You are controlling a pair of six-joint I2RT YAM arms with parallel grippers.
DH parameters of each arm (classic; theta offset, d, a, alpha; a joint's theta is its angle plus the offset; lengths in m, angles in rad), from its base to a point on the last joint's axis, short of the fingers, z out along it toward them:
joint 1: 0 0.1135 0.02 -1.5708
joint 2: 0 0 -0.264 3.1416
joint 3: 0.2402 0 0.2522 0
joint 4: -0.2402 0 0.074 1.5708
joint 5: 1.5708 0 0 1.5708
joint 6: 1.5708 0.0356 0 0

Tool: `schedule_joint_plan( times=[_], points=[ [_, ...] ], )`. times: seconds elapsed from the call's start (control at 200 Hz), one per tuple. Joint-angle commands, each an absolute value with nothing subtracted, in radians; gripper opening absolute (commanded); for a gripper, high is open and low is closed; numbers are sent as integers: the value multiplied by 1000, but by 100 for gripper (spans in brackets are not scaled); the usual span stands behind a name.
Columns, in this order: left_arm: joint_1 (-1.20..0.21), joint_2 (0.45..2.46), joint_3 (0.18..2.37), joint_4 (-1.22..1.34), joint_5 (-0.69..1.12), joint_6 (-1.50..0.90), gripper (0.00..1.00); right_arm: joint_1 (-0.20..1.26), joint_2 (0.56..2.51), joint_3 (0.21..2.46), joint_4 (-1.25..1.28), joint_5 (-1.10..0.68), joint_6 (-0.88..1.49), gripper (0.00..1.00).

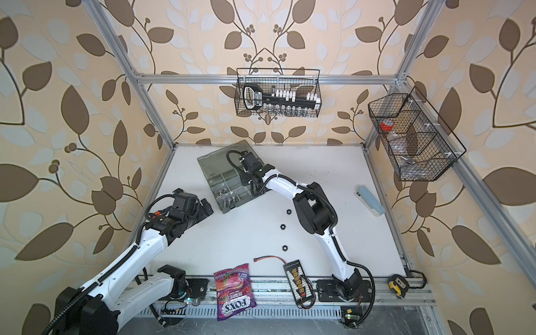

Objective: Sort the screws and nuts into containers
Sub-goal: Place the nut into the container.

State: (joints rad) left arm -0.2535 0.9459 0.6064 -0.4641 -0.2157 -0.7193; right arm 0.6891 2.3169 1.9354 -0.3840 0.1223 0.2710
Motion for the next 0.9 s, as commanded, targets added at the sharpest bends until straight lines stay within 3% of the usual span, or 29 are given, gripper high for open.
schedule_joint_plan(
  times=[0.0,0.2,0.525,0.895],
  points=[
    [-245,946,643,-447,-225,-722,99,690,2345,1979,-385,120,261,23],
    [-244,945,647,-456,-230,-719,99,690,2338,1990,-391,121,258,48],
    [-244,930,649,-472,-255,-721,99,683,2193,1906,-411,142,285,49],
    [-244,940,665,-473,-264,-711,99,560,1785,1391,-411,118,423,50]
  ],
)
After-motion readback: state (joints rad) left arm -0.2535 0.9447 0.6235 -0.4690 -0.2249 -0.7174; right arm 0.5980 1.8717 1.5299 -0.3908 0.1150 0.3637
